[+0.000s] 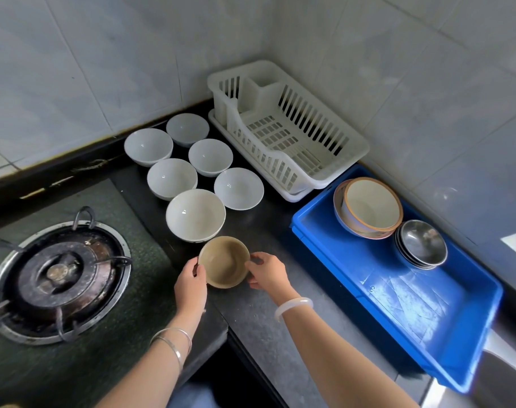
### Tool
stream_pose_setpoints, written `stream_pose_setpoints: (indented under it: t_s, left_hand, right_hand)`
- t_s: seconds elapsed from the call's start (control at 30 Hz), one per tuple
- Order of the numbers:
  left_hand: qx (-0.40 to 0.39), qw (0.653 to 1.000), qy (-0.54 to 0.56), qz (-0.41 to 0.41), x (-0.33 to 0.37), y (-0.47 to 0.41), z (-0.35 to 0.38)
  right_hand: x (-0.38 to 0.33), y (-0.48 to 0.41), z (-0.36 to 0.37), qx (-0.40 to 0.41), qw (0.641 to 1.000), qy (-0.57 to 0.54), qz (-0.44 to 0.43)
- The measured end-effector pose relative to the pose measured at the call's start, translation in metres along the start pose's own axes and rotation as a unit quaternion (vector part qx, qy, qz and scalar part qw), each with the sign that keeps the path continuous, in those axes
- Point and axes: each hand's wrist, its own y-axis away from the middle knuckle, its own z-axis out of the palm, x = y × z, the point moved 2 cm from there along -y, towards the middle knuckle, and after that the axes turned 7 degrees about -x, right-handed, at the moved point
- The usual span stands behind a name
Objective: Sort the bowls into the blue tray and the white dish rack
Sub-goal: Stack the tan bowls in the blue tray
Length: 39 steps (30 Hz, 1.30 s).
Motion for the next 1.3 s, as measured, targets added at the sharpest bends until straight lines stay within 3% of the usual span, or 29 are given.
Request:
stream_pose_setpoints:
  t_s: [0.13,0.4,0.63,0.97,1.3]
  left_hand:
    - [0.003,0.999,-0.038,0.024,0.009,0.004,0.004]
    - [-0.043,0.991,-0.057,0.110,0.062,0.020,0.044]
    - [-0.155,0.975,-0.045,0.154,0.102,0.045,0.119]
    - [-0.354,0.925,-0.066,0.119,0.116,0.099,0.256]
    - [-0.433,0.898,-0.081,0.022,0.090,0.130,0.360]
  right_hand:
    - [0.004,0.002,0.000,-0.018,0.994,-0.103,0.015]
    - [0.019,0.025,-0.051,0.094,0.974,-0.194,-0.062]
    - [0.049,0.058,-0.128,0.197,0.932,-0.286,-0.101]
    - [0.143,0.103,-0.220,0.340,0.857,-0.385,-0.050]
    - [0.219,0.113,-0.264,0.445,0.784,-0.433,0.001]
